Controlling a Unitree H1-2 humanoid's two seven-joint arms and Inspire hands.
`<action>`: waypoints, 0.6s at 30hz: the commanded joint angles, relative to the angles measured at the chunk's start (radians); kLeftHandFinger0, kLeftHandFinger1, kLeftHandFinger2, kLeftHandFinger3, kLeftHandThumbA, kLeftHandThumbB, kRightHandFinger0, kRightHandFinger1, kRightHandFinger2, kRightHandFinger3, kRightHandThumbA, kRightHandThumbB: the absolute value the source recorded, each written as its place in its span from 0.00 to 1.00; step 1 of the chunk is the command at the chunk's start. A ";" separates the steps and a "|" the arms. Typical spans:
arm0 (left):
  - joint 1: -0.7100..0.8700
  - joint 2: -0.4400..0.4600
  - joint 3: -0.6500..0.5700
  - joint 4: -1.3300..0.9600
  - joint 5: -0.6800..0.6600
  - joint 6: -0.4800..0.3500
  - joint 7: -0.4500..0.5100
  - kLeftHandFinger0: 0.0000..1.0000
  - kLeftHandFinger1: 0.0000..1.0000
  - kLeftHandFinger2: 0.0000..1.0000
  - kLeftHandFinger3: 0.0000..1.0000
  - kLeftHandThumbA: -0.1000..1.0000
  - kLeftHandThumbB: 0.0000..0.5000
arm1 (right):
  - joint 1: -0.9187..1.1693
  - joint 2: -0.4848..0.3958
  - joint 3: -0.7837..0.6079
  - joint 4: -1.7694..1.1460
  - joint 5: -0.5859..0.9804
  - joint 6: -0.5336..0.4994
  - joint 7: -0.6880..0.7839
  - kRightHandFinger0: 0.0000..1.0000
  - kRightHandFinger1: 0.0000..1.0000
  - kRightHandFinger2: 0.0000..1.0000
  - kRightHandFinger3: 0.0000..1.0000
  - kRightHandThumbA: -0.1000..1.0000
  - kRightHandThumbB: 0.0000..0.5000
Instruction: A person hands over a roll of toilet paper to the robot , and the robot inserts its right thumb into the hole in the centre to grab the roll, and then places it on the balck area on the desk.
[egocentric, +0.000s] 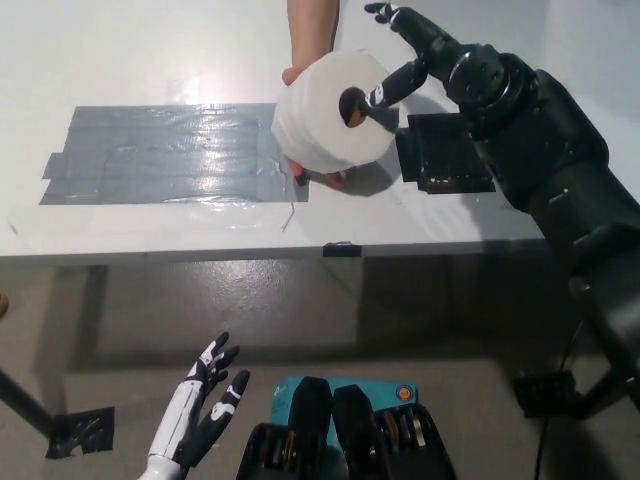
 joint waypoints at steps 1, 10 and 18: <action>-0.013 0.011 -0.004 -0.040 -0.006 -0.021 -0.017 1.00 0.96 0.91 1.00 0.81 0.17 | -0.060 0.013 -0.006 0.017 -0.008 -0.046 -0.036 1.00 1.00 1.00 1.00 0.90 0.78; -0.015 0.016 -0.010 -0.043 0.008 -0.016 -0.016 1.00 0.98 0.91 1.00 0.83 0.20 | -0.067 0.043 0.010 0.076 -0.028 -0.048 -0.053 1.00 1.00 1.00 1.00 0.93 0.75; -0.016 0.016 -0.013 -0.058 0.002 -0.008 -0.024 1.00 0.98 0.91 1.00 0.82 0.19 | -0.069 0.069 0.025 0.098 -0.042 -0.049 -0.073 1.00 1.00 1.00 1.00 0.93 0.70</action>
